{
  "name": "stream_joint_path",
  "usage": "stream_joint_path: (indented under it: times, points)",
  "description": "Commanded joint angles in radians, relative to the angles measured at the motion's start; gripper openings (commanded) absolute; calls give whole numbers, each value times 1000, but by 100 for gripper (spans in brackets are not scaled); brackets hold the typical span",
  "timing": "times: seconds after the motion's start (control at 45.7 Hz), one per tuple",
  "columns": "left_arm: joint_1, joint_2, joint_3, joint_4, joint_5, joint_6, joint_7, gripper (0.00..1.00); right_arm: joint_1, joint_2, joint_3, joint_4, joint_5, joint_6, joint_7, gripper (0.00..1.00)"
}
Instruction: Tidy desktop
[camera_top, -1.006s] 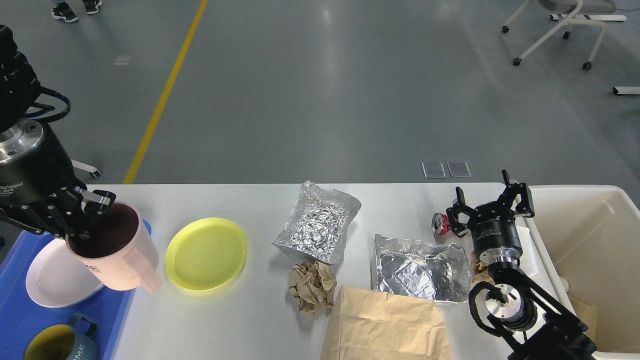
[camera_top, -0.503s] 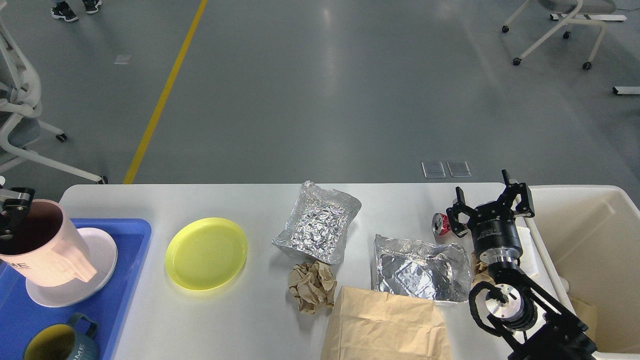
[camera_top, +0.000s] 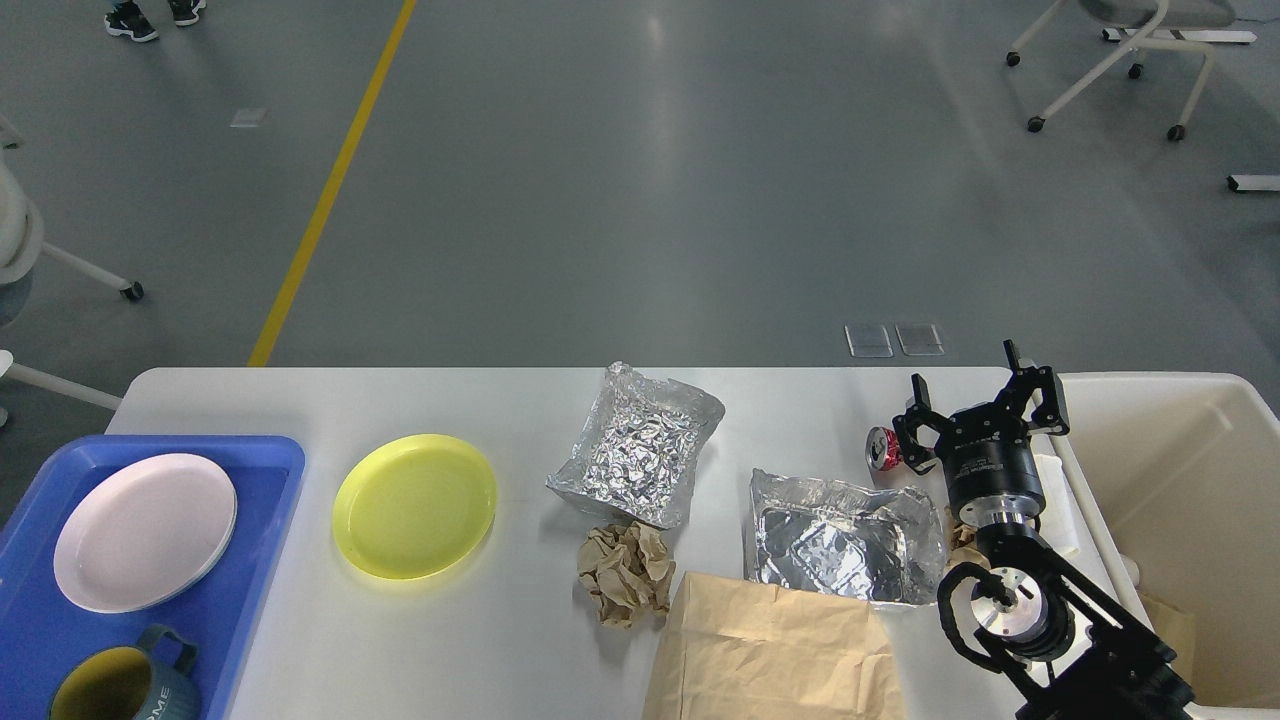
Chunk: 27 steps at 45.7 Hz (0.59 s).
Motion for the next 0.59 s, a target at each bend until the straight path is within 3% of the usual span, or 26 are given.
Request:
stream_joint_path:
  times: [0.0,0.175,0.328,0.569]
  points:
    - [288,6,-250,122,40,0,-56,1,0,0,0,0,0,0,0,100]
    - [576,-17,-485,238,84,0,-94,1,0,0,0,0,0,0,0,100]
    - [662,-57,-513,294,93,0,-113,2,0,0,0,0,0,0,0,100]
    - [760,-126,-531,397,93,6,-211,4,0,1,0,0,0,0,0,100]
